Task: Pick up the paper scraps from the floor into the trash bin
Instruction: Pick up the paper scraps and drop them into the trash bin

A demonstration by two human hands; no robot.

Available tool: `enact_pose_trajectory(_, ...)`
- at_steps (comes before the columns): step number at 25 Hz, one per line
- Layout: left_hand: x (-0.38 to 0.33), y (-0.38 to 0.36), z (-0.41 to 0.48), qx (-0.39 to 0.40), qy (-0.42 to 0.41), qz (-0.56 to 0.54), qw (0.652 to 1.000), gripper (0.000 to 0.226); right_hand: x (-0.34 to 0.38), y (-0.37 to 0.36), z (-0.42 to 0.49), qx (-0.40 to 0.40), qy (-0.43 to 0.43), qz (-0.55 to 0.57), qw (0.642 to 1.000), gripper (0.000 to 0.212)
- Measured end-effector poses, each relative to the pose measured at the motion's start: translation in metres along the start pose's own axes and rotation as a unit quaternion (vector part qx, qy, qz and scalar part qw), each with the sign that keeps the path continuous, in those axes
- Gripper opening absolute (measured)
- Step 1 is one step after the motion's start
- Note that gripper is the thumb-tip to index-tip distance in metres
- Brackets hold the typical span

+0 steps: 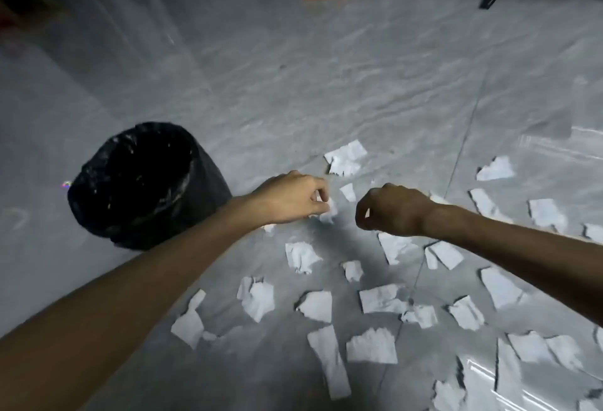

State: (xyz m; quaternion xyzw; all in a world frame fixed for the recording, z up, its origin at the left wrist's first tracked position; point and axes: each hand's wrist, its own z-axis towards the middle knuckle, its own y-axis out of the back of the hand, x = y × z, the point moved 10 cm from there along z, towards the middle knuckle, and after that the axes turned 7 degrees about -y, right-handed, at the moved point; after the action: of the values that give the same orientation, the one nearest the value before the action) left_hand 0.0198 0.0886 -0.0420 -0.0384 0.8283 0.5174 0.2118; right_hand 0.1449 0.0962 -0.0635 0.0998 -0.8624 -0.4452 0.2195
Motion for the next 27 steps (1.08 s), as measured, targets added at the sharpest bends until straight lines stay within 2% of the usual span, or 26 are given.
enact_pose_trajectory(4,0.033,-0.055,-0.028,-0.009,0.019,-0.053,0.998,0.017,0.015,-0.054,0.007,0.013,-0.004,0.048,0.999,0.015)
enact_pose_trajectory(6,0.055,-0.078,-0.047,-0.021,0.034,-0.073,0.997,0.017,0.034,-0.097,0.009,0.016,0.022,0.056,0.998,0.017)
enact_pose_trajectory(10,0.101,-0.128,-0.078,0.009,0.042,-0.057,0.997,0.041,0.066,-0.186,0.022,0.01,0.057,-0.022,0.998,0.047)
enact_pose_trajectory(14,0.133,-0.173,-0.093,0.016,0.065,0.014,0.998,0.057,0.074,-0.206,0.033,-0.01,0.075,-0.021,0.997,0.037)
enact_pose_trajectory(16,0.144,-0.186,-0.092,0.008,0.082,0.016,0.996,0.051,0.071,-0.193,0.031,-0.031,0.084,0.004,0.996,0.032)
enact_pose_trajectory(19,0.15,-0.186,-0.091,-0.061,0.093,-0.004,0.994,0.024,0.07,-0.189,0.016,-0.01,0.131,0.024,0.991,0.025)
enact_pose_trajectory(22,0.151,-0.175,-0.096,-0.13,0.116,-0.076,0.982,0.005,0.079,-0.217,-0.01,0.014,0.197,-0.061,0.978,0.028)
enact_pose_trajectory(25,0.165,-0.145,-0.123,-0.217,0.165,-0.189,0.943,0.009,0.085,-0.237,-0.012,0.006,0.213,-0.105,0.971,0.031)
enact_pose_trajectory(27,0.183,-0.124,-0.159,-0.269,0.185,-0.199,0.924,0.015,0.087,-0.236,-0.006,0.02,0.206,-0.093,0.974,0.022)
